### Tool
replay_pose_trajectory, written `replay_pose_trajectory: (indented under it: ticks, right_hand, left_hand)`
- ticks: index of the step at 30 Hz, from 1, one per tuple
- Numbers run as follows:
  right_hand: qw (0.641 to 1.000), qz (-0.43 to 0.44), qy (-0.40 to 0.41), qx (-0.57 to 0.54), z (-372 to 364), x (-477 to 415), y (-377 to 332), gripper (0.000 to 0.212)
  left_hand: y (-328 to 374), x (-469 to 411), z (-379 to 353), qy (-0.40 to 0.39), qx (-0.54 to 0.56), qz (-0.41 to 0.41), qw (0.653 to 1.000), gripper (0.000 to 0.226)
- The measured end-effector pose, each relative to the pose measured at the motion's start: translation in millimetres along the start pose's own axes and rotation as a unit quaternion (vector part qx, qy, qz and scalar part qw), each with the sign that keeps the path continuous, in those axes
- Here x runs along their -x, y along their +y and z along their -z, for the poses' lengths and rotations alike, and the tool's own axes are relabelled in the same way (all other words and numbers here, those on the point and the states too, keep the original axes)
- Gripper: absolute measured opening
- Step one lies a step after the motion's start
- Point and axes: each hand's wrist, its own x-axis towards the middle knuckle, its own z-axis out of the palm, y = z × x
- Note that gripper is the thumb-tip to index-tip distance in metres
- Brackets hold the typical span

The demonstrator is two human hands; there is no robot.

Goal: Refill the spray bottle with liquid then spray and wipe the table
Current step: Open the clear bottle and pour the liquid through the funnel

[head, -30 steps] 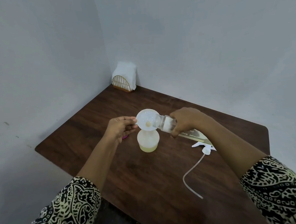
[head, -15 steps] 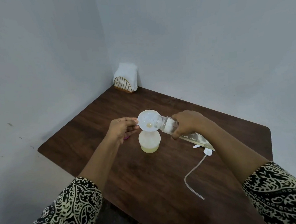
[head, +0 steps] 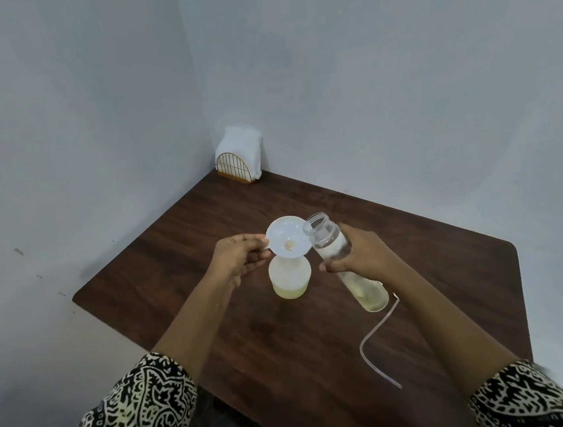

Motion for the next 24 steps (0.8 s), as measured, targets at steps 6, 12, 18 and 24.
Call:
replay_pose_trajectory:
  ticks: [6,12,18,24]
  right_hand:
    - [0.992,0.006,0.035,-0.118,10.1,5.0,-30.1,0.052]
    - [0.968,0.02,0.071,-0.24,28.5,5.9,-57.2,0.042]
    - [0.946,0.04,0.096,-0.308,33.8,-6.0,-82.5,0.051]
    - [0.93,0.059,0.112,-0.344,28.5,-21.0,-102.2,0.052]
  left_hand:
    - [4.4,-6.9,0.0,-0.009,-0.016,0.014,1.0,0.003]
    - [6.0,-10.7,3.7,-0.032,-0.053,0.022,0.998,0.008]
    - [10.2,-12.4,10.5,-0.062,-0.078,0.034,0.994,0.01]
    - [14.3,-13.3,16.7,-0.1,-0.083,0.034,0.991,0.012]
